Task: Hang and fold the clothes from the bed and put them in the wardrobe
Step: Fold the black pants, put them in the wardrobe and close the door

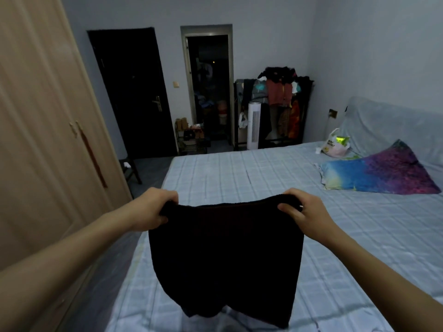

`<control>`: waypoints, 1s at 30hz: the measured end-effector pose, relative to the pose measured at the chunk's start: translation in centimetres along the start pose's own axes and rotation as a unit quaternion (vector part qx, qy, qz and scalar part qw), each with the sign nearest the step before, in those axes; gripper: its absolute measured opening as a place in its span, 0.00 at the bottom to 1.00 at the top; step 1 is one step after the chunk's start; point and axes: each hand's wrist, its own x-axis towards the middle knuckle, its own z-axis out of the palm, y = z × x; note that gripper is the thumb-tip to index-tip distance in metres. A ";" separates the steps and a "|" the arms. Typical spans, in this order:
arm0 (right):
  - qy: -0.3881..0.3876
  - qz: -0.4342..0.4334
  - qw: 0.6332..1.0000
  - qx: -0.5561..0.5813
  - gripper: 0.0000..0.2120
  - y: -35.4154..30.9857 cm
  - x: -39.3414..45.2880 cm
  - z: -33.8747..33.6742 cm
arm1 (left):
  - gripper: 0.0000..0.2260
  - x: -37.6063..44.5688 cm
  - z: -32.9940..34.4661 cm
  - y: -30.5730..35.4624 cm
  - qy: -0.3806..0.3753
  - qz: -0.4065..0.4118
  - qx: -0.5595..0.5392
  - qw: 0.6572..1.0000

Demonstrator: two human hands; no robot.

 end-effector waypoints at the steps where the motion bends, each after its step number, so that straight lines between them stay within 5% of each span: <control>1: -0.006 0.000 1.000 0.006 0.04 0.4 0.2 0.2 | 0.13 0.4 0.0 0.0 0.000 -0.001 0.002 1.000; 8: -0.062 0.001 0.997 0.050 0.07 3.9 3.4 1.1 | 0.12 2.4 1.3 -2.0 0.053 0.008 -0.044 0.998; 18: -0.148 0.069 0.985 0.057 0.08 8.7 13.6 7.0 | 0.12 10.3 2.9 -11.4 -0.030 -0.021 -0.119 0.992; 27: -0.344 0.132 0.925 0.091 0.10 12.6 20.2 10.9 | 0.11 16.8 4.3 -18.3 -0.200 0.000 -0.142 0.969; 30: -0.340 0.147 0.926 0.078 0.08 14.8 23.7 12.2 | 0.10 20.9 4.8 -20.6 -0.182 -0.021 -0.159 0.970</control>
